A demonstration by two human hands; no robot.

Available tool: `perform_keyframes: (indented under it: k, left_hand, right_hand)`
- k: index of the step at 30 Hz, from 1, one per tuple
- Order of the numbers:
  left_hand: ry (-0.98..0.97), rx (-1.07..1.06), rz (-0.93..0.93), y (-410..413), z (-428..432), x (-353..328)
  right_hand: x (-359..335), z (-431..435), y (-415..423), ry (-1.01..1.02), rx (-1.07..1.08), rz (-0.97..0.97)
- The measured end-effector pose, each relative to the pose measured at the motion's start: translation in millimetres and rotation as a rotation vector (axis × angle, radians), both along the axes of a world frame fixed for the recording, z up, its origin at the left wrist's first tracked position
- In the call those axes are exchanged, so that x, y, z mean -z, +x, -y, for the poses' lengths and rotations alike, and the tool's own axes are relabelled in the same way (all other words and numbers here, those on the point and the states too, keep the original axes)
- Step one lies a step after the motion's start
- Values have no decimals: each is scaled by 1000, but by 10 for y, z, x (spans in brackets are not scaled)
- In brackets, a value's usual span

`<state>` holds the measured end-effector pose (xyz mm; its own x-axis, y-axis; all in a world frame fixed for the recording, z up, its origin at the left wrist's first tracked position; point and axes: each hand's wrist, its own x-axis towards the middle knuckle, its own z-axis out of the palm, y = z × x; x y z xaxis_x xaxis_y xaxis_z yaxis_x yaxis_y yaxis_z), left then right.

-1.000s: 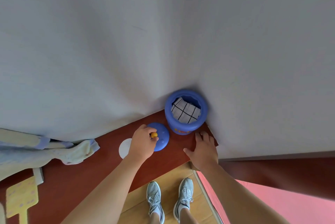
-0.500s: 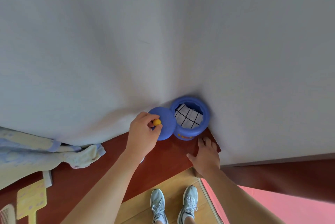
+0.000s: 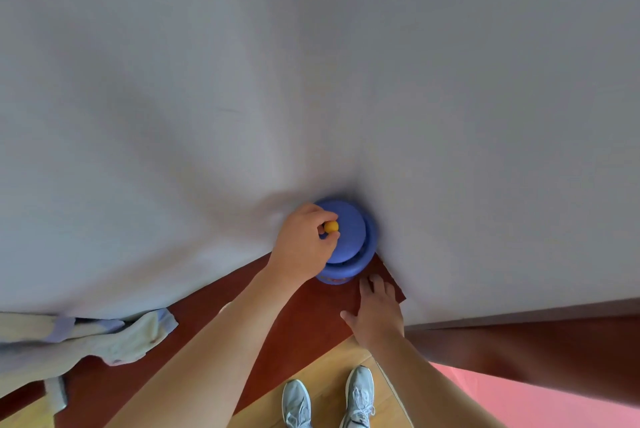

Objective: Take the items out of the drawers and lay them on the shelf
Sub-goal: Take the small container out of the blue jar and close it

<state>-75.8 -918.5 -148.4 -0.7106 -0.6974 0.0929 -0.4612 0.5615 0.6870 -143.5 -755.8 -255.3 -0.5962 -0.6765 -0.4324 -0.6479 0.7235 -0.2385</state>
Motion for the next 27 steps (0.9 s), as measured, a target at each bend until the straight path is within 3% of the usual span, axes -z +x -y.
perform_keyframes:
  k: [27]
  left_hand:
    - [-13, 78, 30, -146, -1, 75]
  right_hand:
    - [11, -13, 5, -23, -16, -7]
